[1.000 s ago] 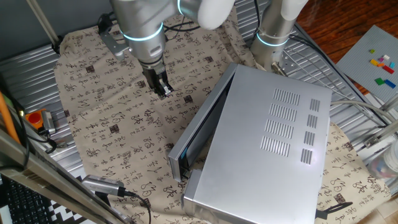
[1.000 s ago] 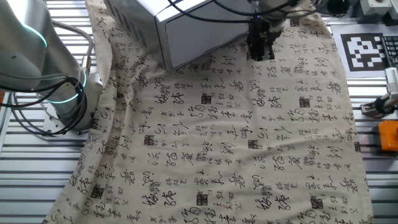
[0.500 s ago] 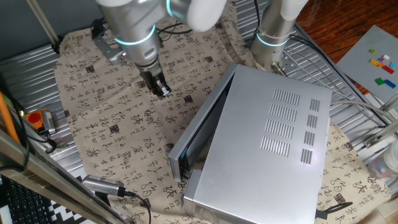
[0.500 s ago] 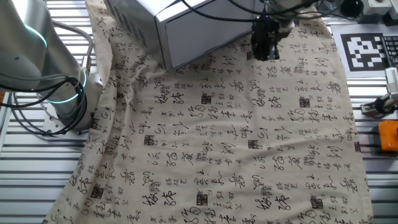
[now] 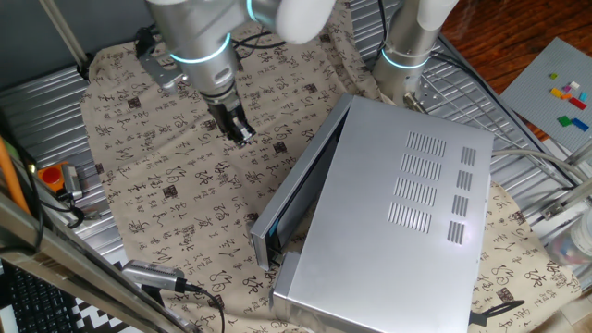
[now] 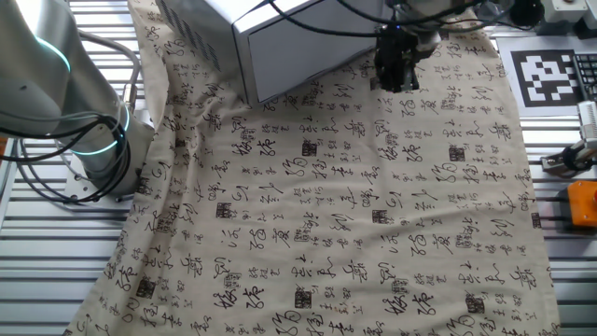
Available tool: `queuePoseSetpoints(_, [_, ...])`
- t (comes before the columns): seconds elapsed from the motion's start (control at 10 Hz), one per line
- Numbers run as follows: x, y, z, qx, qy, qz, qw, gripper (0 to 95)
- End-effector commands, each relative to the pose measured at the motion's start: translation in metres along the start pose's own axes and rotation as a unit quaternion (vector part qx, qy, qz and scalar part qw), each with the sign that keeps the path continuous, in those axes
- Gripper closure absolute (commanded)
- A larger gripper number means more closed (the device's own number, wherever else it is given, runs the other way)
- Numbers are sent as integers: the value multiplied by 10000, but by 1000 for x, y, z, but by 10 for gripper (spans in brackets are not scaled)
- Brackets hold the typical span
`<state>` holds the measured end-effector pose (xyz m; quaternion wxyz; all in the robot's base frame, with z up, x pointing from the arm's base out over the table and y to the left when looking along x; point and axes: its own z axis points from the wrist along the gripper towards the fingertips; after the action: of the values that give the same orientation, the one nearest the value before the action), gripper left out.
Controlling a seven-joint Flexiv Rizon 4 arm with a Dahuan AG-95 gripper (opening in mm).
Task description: Close the microwave door
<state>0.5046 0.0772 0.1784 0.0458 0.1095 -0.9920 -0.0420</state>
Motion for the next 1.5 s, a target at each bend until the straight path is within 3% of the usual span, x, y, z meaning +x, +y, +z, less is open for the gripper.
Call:
queuePoseSetpoints(0.1, [-2, 19, -9, -94, 78, 43, 9999, 950])
queuePoseSetpoints(0.3, [-6, 48, -21, -158, 186, 134, 9996, 950])
queuePoseSetpoints(0.9, [-5, 100, -31, -330, 299, 421, 9981, 950])
queuePoseSetpoints(1.5, [2, 129, -43, -331, 309, 651, 9969, 950])
